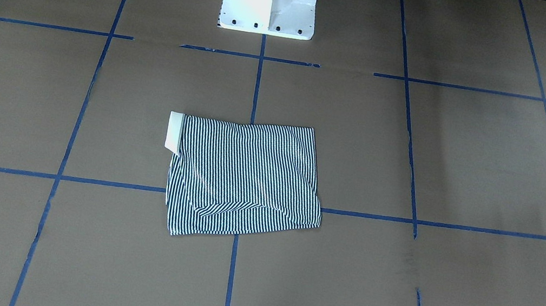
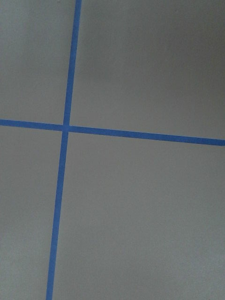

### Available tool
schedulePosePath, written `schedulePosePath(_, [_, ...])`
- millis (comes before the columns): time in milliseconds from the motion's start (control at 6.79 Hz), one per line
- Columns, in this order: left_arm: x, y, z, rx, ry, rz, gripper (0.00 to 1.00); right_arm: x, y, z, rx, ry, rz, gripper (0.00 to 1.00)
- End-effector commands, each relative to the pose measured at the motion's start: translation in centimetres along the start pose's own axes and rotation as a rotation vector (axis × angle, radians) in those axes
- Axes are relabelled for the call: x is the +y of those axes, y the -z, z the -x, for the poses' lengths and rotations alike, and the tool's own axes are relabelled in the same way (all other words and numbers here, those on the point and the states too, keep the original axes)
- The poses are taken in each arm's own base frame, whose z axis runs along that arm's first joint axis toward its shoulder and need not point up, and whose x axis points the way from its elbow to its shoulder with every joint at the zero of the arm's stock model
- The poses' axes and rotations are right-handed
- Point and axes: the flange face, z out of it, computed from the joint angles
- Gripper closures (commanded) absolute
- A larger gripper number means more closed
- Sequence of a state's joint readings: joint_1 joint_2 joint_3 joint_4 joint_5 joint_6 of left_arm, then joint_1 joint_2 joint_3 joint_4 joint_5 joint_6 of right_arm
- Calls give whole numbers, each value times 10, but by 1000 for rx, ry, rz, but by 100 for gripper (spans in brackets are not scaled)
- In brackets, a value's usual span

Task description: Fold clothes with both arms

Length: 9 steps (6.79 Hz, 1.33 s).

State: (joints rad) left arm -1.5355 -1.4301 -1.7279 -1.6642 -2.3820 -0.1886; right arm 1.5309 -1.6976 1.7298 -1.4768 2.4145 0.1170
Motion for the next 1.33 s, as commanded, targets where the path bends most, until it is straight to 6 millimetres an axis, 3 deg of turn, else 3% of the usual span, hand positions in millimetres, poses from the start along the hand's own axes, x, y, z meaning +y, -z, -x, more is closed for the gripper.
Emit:
schedulePosePath(0, [-3, 1, -1, -7, -9, -4, 0, 0, 0, 0, 0, 0, 0, 0])
schedulePosePath(1179, [-6, 0, 7, -64, -19, -22, 0, -2, 3, 4, -4, 18, -5, 0])
